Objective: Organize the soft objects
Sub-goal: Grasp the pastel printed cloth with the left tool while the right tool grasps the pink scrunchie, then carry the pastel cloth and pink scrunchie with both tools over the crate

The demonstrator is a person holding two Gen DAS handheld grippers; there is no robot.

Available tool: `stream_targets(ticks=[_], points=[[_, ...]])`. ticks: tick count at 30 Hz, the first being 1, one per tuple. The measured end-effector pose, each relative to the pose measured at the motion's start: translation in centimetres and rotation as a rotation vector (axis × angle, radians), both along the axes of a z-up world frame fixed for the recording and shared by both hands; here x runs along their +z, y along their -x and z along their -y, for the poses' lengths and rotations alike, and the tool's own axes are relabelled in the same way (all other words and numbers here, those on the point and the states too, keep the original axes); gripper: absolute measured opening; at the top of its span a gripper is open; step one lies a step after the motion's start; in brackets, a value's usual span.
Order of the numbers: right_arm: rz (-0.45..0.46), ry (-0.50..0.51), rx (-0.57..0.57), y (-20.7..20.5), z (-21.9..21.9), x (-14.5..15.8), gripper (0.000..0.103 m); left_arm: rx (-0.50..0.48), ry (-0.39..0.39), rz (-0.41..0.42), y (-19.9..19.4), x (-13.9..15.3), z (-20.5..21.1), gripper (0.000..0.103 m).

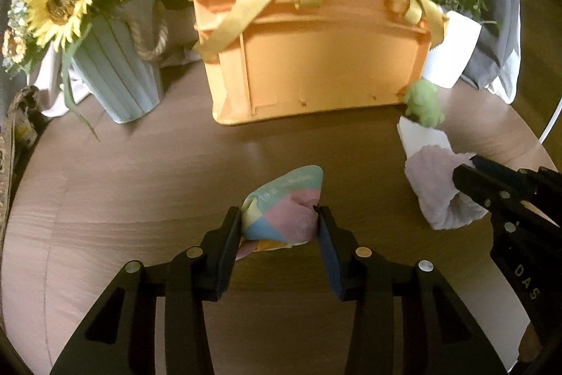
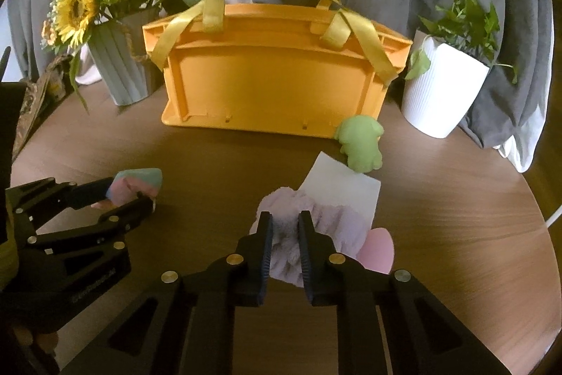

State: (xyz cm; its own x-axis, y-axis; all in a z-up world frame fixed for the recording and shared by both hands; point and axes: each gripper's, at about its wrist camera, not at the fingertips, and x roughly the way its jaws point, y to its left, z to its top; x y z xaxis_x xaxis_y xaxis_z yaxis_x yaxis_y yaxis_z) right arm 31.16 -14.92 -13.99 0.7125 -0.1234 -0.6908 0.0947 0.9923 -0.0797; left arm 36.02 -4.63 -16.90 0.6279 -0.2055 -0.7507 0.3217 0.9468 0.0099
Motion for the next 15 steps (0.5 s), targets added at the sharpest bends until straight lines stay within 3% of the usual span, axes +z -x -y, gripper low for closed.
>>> stream_targets(ticks=[15], points=[[0.127,-0.014,-0.01,1.5,-0.1,4.9,0.016,0.022,0.064,0.129,1.6,5.8,-0.6,0.042]])
